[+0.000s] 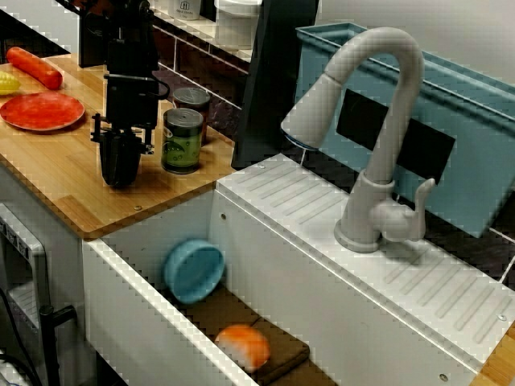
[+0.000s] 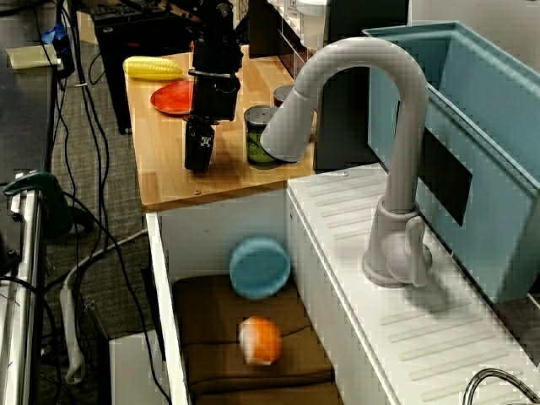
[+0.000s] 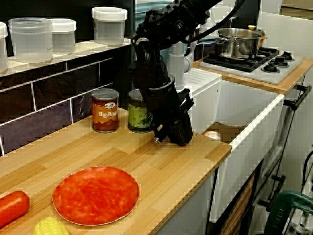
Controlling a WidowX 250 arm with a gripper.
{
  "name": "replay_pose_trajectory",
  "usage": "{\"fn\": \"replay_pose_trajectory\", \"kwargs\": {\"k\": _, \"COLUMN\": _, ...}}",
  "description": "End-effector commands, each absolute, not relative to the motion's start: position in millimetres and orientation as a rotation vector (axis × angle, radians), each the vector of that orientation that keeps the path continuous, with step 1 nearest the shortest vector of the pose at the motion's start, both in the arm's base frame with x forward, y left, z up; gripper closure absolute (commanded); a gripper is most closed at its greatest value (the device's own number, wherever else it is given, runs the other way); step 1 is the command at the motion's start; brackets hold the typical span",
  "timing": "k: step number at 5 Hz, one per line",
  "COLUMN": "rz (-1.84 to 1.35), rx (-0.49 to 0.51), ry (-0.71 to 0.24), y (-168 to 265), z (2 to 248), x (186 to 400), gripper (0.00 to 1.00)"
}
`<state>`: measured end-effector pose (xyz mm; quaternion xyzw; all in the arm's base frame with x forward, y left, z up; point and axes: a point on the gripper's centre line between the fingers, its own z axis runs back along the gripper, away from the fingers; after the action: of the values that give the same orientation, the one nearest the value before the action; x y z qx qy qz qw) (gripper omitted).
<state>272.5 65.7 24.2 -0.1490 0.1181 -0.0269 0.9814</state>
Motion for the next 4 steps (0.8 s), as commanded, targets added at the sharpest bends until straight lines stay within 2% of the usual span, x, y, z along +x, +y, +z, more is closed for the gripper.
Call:
{"fn": "replay_pose_trajectory", "kwargs": {"k": 1, "rz": -0.066, "rx": -0.308, "ry": 0.199, "y": 78.5, "z": 36.4, "x": 270.1, "gripper": 1.0}}
{"fn": "replay_pose_trajectory", "kwargs": {"k": 4, "rz": -0.068, "rx": -0.345, "ry": 0.1, "y": 100.8, "z": 71.6, "x": 254.1, "gripper": 1.0}}
